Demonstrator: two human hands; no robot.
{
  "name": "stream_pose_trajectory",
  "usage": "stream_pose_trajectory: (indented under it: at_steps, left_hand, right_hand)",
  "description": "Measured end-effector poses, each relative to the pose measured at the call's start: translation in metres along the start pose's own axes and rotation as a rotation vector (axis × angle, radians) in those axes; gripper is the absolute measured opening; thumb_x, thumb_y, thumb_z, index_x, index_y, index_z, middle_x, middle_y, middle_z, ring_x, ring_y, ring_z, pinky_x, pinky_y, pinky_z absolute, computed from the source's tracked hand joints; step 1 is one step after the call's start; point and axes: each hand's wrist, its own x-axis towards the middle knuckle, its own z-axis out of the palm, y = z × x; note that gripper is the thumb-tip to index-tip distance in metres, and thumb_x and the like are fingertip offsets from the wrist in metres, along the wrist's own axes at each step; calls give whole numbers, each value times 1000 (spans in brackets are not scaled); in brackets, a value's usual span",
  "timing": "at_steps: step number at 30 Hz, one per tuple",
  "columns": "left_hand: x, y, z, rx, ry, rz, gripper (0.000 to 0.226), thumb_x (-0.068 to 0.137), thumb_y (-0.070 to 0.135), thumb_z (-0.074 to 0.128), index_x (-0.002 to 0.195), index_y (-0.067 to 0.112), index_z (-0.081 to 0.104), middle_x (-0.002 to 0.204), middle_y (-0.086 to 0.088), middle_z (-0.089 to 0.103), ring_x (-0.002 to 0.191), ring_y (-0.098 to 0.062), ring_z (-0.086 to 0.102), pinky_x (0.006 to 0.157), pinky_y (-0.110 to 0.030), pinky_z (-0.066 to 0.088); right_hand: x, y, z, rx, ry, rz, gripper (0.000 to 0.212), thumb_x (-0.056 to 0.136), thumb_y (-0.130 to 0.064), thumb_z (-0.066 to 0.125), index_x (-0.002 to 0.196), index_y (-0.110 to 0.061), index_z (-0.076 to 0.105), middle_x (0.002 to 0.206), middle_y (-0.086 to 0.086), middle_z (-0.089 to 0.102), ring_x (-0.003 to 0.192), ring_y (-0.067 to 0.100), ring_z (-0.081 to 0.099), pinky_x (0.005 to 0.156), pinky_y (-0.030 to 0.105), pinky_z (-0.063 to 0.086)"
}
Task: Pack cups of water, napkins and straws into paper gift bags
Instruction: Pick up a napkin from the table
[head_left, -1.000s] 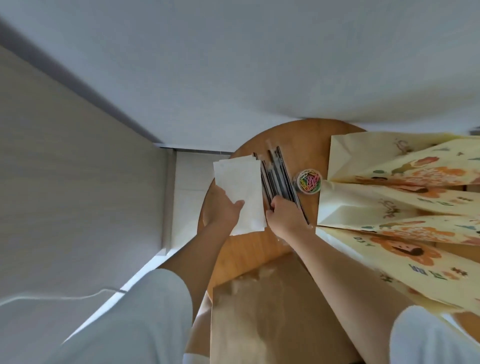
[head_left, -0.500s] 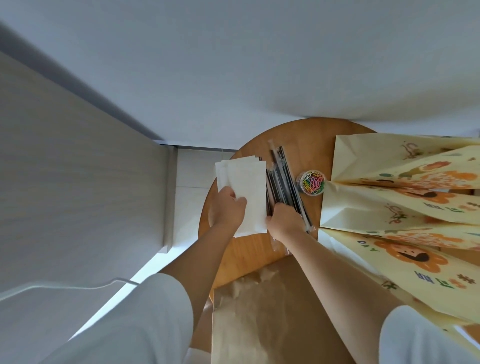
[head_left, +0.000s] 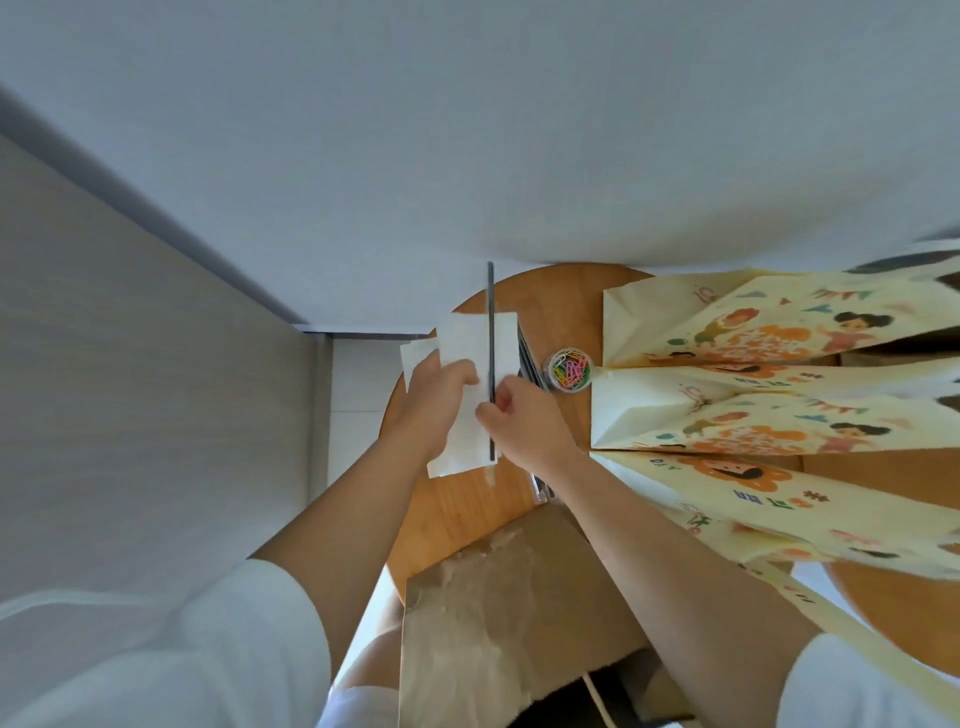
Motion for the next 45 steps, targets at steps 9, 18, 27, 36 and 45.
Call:
stream_pose_trajectory:
  at_steps: [9, 18, 27, 36, 45]
  left_hand:
    - [-87, 14, 4, 44, -34, 265, 28, 94, 21, 59, 121, 14, 56, 110, 4, 62, 84, -3, 59, 69, -11, 47]
    - [-224, -7, 5, 142, -215, 518, 9, 91, 14, 61, 97, 10, 66, 97, -8, 69, 87, -24, 66, 86, -40, 52]
    - [-303, -55, 10, 149, 127, 726, 21, 88, 11, 61, 108, 16, 60, 102, 3, 63, 93, -15, 60, 79, -26, 46]
    - [-286, -157, -12, 828, 464, 571, 26, 93, 10, 43, 106, 16, 64, 105, -3, 64, 93, -20, 59, 76, -26, 46]
    - [-283, -156, 7, 1383, 461, 697, 38, 88, -4, 40, 116, 13, 60, 113, -6, 58, 107, -24, 50, 90, -30, 38]
  right_hand:
    - [-76, -23, -33, 23, 152, -157, 19, 86, -25, 59, 72, -19, 48, 68, -6, 50, 63, 10, 48, 58, 23, 37]
    - [-209, -38, -91, 426, 185, -418, 20, 80, -13, 72, 97, -15, 61, 88, 1, 65, 77, 14, 61, 66, 25, 50]
    - [-306, -24, -89, 81, 378, -651, 21, 90, -18, 60, 76, -3, 53, 65, 10, 49, 57, 16, 43, 51, 20, 31]
    - [-346, 16, -87, -167, 557, -759, 12, 93, -12, 49, 82, -15, 47, 81, -2, 49, 65, 4, 42, 52, 9, 32]
    - [-347, 31, -78, -115, 368, -666, 12, 91, -15, 56, 94, -6, 63, 71, -1, 54, 59, 12, 46, 53, 22, 36]
